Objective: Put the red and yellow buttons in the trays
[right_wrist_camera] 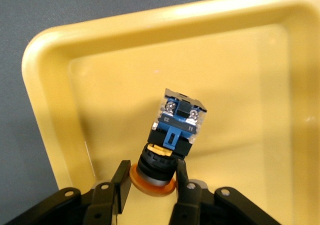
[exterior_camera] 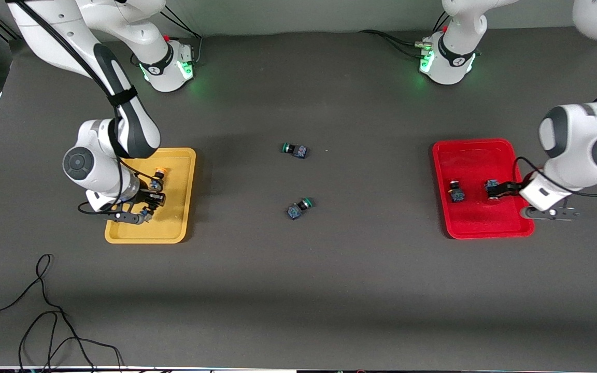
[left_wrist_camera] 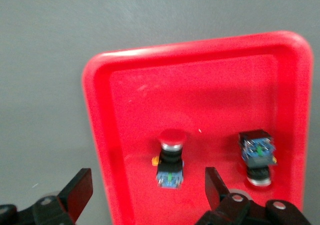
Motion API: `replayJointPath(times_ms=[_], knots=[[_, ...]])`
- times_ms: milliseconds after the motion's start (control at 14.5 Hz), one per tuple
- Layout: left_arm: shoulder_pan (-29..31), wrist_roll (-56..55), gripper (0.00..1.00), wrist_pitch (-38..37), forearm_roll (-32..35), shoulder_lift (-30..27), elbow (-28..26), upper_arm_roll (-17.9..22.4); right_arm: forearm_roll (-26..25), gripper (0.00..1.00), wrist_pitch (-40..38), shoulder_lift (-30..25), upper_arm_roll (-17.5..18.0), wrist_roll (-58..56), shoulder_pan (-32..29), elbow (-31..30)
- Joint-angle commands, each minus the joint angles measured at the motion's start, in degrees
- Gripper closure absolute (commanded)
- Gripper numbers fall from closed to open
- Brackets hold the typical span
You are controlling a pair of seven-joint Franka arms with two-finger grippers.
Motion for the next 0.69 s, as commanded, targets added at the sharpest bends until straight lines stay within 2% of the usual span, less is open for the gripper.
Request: replayJointPath(times_ms=[0, 69, 138, 414, 621], knots=[[-0.6, 0.4, 0.00, -11.3, -0.1, -2.5, 6.7, -1.5, 0.2, 0.84, 0.6, 0.1, 0.2, -1.0, 0.2, 0.4], [-0.6, 0.4, 0.00, -14.6, -0.7, -3.0, 8.8, -1.9, 0.2, 0.30, 0.6, 0.0, 0.2, -0.8, 0.2, 0.5], [-0.6, 0.5, 0.00, -17.5, -2.8, -3.9, 10.4, -2.0, 0.2, 0.00, 0.2, -0.5, 0.1, -0.5, 0.2, 0.5], [-1.0, 0.2, 0.00, -25.4, -7.0, -8.9, 14.3, -4.3, 0.1, 0.00, -4.7, -6.7, 0.1, -0.5, 0.1, 1.8], [-2.9, 0.1, 0.00, -31.0, -8.9, -10.0, 19.2, -4.0, 0.1, 0.00, -13.9, -13.2, -0.4, -1.5, 0.0, 6.0]])
